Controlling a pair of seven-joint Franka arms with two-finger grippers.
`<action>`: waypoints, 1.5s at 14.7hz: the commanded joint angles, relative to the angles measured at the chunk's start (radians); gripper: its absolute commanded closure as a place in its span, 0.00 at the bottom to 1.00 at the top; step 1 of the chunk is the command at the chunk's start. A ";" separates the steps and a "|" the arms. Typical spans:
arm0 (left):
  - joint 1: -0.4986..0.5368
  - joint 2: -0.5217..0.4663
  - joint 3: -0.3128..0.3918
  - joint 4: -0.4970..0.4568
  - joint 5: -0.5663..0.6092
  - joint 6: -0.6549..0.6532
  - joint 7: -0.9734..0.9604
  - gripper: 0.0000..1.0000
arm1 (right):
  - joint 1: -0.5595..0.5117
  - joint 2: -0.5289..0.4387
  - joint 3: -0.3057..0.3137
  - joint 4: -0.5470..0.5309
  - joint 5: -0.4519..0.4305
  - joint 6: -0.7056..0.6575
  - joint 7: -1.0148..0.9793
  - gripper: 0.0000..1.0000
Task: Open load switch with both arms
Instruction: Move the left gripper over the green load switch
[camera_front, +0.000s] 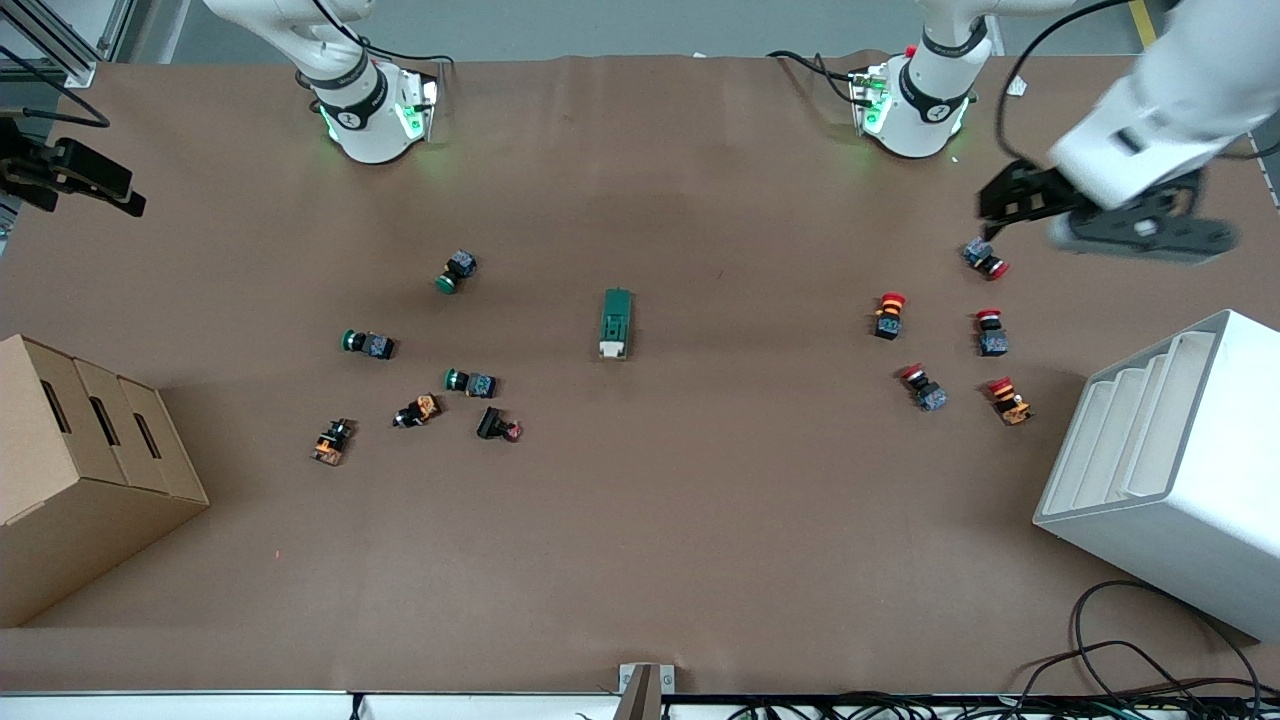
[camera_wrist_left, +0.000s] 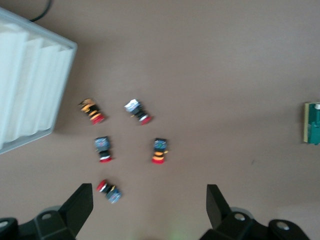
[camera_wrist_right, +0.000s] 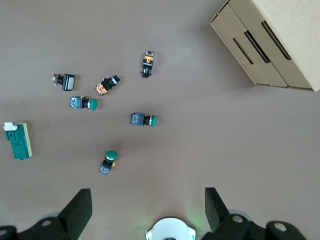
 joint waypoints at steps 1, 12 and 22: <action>-0.003 0.051 -0.116 -0.030 -0.005 0.082 -0.133 0.00 | 0.008 -0.038 -0.002 -0.042 0.007 0.026 -0.002 0.00; -0.357 0.407 -0.310 -0.158 0.344 0.538 -1.156 0.00 | 0.010 -0.065 0.004 -0.063 -0.007 0.015 -0.003 0.00; -0.598 0.671 -0.310 -0.158 0.913 0.653 -1.769 0.01 | 0.010 -0.061 0.004 -0.060 -0.022 0.022 -0.069 0.00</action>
